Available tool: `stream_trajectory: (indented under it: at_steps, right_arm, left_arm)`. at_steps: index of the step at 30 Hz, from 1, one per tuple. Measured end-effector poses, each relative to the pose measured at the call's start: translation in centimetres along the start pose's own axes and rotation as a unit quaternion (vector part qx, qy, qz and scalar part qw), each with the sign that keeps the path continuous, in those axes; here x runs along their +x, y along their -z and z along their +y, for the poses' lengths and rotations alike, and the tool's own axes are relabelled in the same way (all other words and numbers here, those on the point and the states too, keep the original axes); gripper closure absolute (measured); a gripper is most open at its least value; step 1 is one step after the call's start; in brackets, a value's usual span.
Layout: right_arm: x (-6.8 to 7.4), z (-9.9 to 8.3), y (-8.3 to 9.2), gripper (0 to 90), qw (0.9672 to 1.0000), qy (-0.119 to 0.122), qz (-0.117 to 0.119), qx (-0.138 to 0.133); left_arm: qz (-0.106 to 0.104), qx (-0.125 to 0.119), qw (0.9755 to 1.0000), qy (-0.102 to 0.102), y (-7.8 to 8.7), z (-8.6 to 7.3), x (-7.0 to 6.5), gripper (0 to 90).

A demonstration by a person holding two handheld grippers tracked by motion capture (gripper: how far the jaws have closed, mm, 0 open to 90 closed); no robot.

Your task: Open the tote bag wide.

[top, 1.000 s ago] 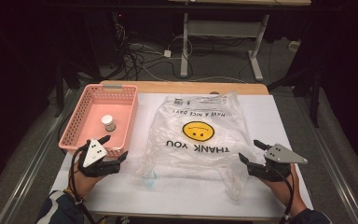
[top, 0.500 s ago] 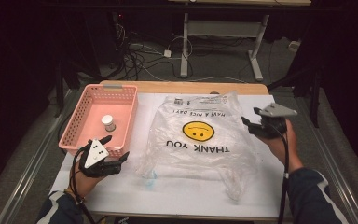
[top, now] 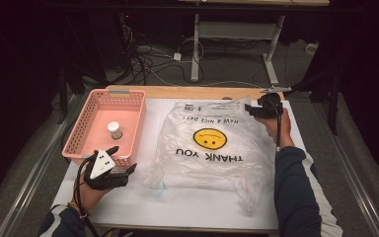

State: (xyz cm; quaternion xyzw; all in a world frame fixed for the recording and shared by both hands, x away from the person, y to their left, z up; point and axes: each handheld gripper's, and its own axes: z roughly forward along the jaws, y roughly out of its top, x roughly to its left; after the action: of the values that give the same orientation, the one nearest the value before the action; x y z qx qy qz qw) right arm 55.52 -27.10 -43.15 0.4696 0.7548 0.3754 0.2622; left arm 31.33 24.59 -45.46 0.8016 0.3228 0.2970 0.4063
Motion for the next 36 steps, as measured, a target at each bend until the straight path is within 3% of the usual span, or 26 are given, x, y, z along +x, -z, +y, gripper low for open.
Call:
stream_trajectory:
  at_steps: [2,4,6,9,12,17,19,24,25,26,28,29,31,36]
  right_arm:
    - [-0.2,-0.3,-0.7,55.3,0.9998,-0.006,0.014,0.014]
    - [-0.3,-0.7,-1.1,67.2,0.9996,-0.010,0.005,0.025]
    - [-0.5,-0.9,-1.2,80.8,0.9994,-0.017,0.004,0.031]
    - [-1.1,-1.2,-1.0,90.0,0.9987,-0.025,-0.010,0.044]
    - [-1.8,-1.4,-0.5,90.0,0.9979,-0.042,-0.020,0.045]
    - [-3.9,-2.7,1.8,90.0,0.9927,-0.092,-0.062,0.047]
    - [-4.3,-3.4,2.8,90.0,0.9918,-0.084,-0.078,0.054]
    - [-4.8,-5.0,5.1,90.0,0.9916,-0.086,-0.084,0.048]
    - [-4.4,-5.7,6.4,89.6,0.9928,-0.057,-0.094,0.046]
    - [-4.4,-5.7,6.4,89.6,0.9928,-0.057,-0.094,0.046]
    - [-3.7,-7.1,8.0,89.7,0.9946,-0.055,-0.078,0.042]
    - [-3.7,-7.1,8.0,89.7,0.9946,-0.055,-0.078,0.042]
    - [-2.4,-8.2,9.4,89.7,0.9957,-0.032,-0.076,0.043]
    - [-1.1,-9.2,11.3,86.8,0.9967,-0.024,-0.071,0.030]
  left_arm:
    - [-0.001,0.000,1.0000,-0.003,0.2,-0.1,-0.2,18.2]
    - [0.003,-0.001,0.9999,-0.011,0.4,-0.1,-0.2,18.3]
    - [0.002,0.006,1.0000,-0.004,0.6,-0.4,-0.3,18.7]
    - [0.007,0.007,1.0000,0.000,0.9,-0.6,-0.2,18.8]
    - [0.012,0.006,0.9999,-0.001,1.2,-0.7,-0.3,18.7]
    - [0.020,0.001,0.9998,-0.002,1.5,-0.7,-0.1,18.7]
    - [0.022,-0.001,0.9998,-0.002,1.6,-0.6,-0.1,18.7]
    - [0.025,-0.003,0.9997,-0.006,1.7,-0.5,-0.1,18.7]
    - [0.026,-0.004,0.9996,-0.006,1.8,-0.5,-0.1,18.7]
    - [0.030,-0.004,0.9995,-0.007,1.8,-0.5,-0.1,18.7]
    - [0.033,-0.005,0.9994,-0.004,1.9,-0.5,-0.1,18.7]
    - [0.034,-0.005,0.9994,-0.005,1.9,-0.5,0.0,18.7]
    - [0.034,-0.005,0.9994,-0.005,2.0,-0.4,0.0,18.7]
    - [0.032,-0.006,0.9994,-0.011,2.0,-0.4,-0.3,18.7]
